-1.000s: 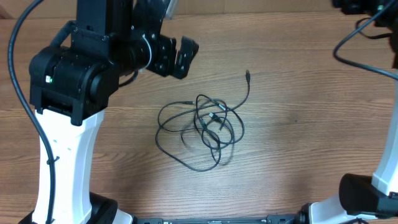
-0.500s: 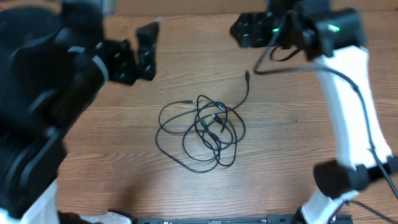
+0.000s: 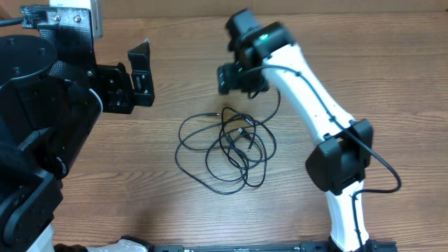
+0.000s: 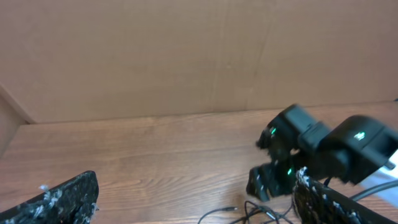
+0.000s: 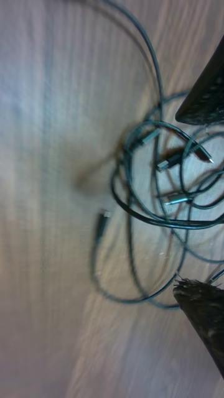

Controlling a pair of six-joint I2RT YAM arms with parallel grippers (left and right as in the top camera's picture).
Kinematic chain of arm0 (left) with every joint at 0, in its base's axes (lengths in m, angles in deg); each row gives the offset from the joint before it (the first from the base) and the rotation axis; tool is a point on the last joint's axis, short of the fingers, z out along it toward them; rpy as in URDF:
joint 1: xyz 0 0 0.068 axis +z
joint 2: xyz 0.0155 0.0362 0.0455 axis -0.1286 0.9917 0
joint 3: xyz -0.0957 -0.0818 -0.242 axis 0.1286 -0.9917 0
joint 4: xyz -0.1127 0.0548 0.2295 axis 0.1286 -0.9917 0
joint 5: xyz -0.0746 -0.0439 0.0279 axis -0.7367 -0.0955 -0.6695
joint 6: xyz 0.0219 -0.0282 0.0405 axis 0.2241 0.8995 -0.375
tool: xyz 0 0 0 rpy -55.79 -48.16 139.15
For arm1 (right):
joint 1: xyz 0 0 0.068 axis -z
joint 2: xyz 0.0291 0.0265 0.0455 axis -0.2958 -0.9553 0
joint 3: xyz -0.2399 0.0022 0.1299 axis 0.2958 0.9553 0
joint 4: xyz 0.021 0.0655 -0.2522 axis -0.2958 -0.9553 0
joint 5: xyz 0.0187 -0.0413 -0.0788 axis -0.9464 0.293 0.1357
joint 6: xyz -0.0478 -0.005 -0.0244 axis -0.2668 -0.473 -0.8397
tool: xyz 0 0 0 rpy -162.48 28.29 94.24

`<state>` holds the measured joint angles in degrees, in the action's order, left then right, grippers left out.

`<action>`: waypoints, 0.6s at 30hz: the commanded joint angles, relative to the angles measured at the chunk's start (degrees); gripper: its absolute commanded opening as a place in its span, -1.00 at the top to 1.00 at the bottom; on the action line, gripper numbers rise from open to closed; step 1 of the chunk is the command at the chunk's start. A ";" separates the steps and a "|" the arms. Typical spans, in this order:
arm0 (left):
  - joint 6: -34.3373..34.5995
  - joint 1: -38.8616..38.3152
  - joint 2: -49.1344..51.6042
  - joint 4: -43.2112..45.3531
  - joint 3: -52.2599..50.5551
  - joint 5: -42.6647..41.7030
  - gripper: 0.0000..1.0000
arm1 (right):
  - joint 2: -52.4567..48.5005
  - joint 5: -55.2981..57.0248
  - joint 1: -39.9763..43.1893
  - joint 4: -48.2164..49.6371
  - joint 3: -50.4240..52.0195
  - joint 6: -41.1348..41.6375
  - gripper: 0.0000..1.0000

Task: Untangle cables
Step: 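Lower the right gripper onto the loosened cable pile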

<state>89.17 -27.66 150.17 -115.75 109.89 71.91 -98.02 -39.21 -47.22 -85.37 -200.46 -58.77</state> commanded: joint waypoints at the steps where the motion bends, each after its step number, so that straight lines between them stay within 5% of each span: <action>1: 0.57 0.11 0.00 -0.46 0.57 1.68 -1.00 | -1.25 4.39 -1.97 -0.02 5.38 0.02 -0.55; 11: 0.55 0.11 0.02 -1.60 0.57 1.70 -0.99 | -1.25 3.93 -3.91 5.49 23.74 0.02 -0.49; 18: 0.61 0.11 0.17 -1.81 0.57 1.40 -1.00 | -0.33 1.97 -5.66 6.82 24.15 -0.39 -0.48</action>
<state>89.17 -27.66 150.15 -117.46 109.89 72.41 -99.63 -36.35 -51.64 -78.75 -175.08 -58.80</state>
